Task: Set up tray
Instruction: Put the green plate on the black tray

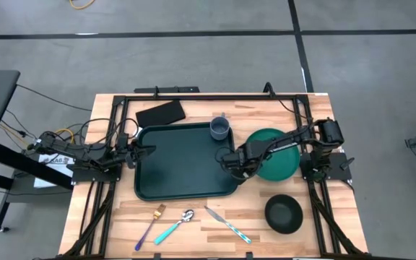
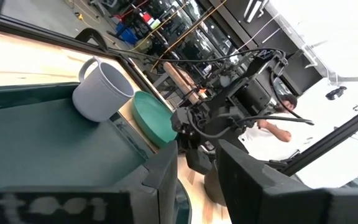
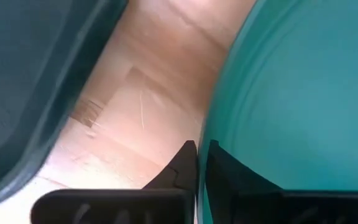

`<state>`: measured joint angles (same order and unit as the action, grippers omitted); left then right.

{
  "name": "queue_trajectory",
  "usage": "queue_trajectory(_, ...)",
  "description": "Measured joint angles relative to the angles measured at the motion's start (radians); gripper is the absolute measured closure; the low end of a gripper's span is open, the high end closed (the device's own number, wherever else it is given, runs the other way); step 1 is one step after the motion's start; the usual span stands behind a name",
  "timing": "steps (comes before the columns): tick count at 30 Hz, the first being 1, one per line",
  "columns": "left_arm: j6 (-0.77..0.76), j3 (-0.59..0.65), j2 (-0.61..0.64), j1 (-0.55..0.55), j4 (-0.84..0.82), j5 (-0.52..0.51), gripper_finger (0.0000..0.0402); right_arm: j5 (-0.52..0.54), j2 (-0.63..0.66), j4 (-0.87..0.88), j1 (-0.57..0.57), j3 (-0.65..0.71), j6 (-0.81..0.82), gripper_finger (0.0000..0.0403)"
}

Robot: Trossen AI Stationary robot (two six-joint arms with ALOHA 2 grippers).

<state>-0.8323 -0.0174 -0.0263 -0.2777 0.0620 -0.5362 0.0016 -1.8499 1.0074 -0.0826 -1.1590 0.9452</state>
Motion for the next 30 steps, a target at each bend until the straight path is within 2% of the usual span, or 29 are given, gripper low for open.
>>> queue_trajectory(8,0.001,0.0,0.0,0.0,0.0,0.0,0.0303,0.005,-0.002,0.11,0.005,-0.12,0.023,0.0399)
queue_trajectory(22,0.002,0.0,0.0,0.0,0.0,0.005,0.0303,-0.014,-0.002,0.251,-0.079,-0.531,0.089,0.0401)
queue_trajectory(30,0.002,0.0,0.0,0.0,0.0,0.006,0.0303,-0.016,-0.002,0.268,-0.136,-0.612,0.102,0.0402)
